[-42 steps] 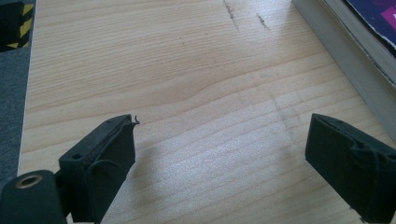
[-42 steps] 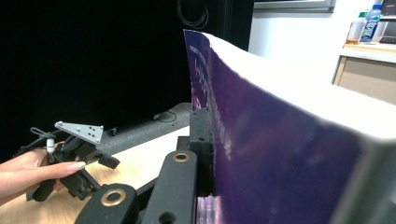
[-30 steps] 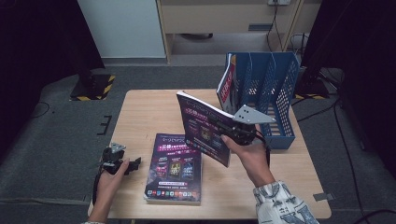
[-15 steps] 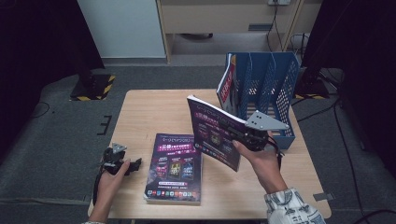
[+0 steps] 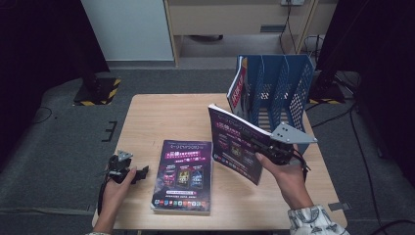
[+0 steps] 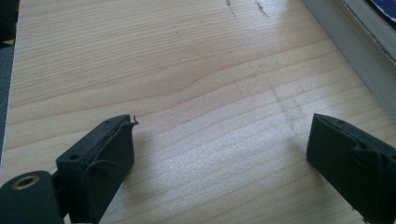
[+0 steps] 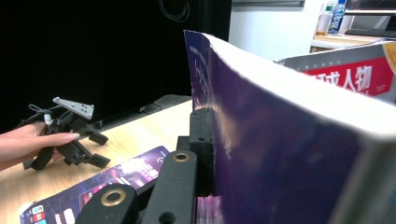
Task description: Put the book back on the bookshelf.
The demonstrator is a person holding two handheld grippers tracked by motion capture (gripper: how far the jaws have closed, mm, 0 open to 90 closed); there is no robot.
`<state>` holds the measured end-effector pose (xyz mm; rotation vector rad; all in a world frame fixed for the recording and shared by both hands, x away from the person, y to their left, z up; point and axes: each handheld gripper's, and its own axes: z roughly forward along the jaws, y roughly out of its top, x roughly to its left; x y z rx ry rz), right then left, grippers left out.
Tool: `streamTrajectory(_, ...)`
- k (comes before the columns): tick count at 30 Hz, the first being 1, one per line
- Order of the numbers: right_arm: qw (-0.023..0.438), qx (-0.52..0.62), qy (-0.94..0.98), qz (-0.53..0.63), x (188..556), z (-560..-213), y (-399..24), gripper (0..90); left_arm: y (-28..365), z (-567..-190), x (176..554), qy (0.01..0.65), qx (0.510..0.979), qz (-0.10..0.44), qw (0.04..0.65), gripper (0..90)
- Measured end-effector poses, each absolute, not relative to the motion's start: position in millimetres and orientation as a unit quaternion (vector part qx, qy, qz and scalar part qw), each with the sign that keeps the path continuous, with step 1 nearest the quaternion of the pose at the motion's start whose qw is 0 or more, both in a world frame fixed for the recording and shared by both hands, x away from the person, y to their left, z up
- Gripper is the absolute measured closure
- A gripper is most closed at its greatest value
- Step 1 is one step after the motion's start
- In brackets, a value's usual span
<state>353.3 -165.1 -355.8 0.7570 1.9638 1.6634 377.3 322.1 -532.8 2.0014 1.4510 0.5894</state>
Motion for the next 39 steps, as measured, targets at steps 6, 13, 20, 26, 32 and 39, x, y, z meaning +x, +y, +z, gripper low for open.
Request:
streamTrajectory(6, 0.229, 0.275, 0.714, 0.602, 348.9, -356.5, -174.7, 82.6, 322.2, -533.4, 377.4, 0.544, 0.752, 0.222, 0.298, 6.3)
streamTrajectory(13, 0.232, 0.281, 0.714, 0.598, 345.6, -358.2, -185.6, 82.6, 322.2, -534.2, 377.3, 0.543, 0.752, 0.223, 0.3, 5.4)
streamTrajectory(20, 0.235, 0.283, 0.715, 0.595, 340.1, -357.3, -197.0, 82.6, 322.1, -534.9, 377.2, 0.542, 0.751, 0.224, 0.303, 4.9)
streamTrajectory(26, 0.235, 0.285, 0.713, 0.596, 332.9, -352.5, -205.0, 82.6, 322.0, -535.6, 377.2, 0.541, 0.75, 0.226, 0.305, 4.3)
streamTrajectory(32, 0.227, 0.292, 0.7, 0.611, 329.1, -338.6, -213.4, 82.6, 321.8, -536.2, 376.9, 0.542, 0.748, 0.228, 0.308, 4.0)
streamTrajectory(39, 0.23, 0.302, 0.697, 0.608, 335.0, -313.7, -216.8, 82.6, 321.7, -536.2, 376.7, 0.542, 0.748, 0.228, 0.308, 4.1)
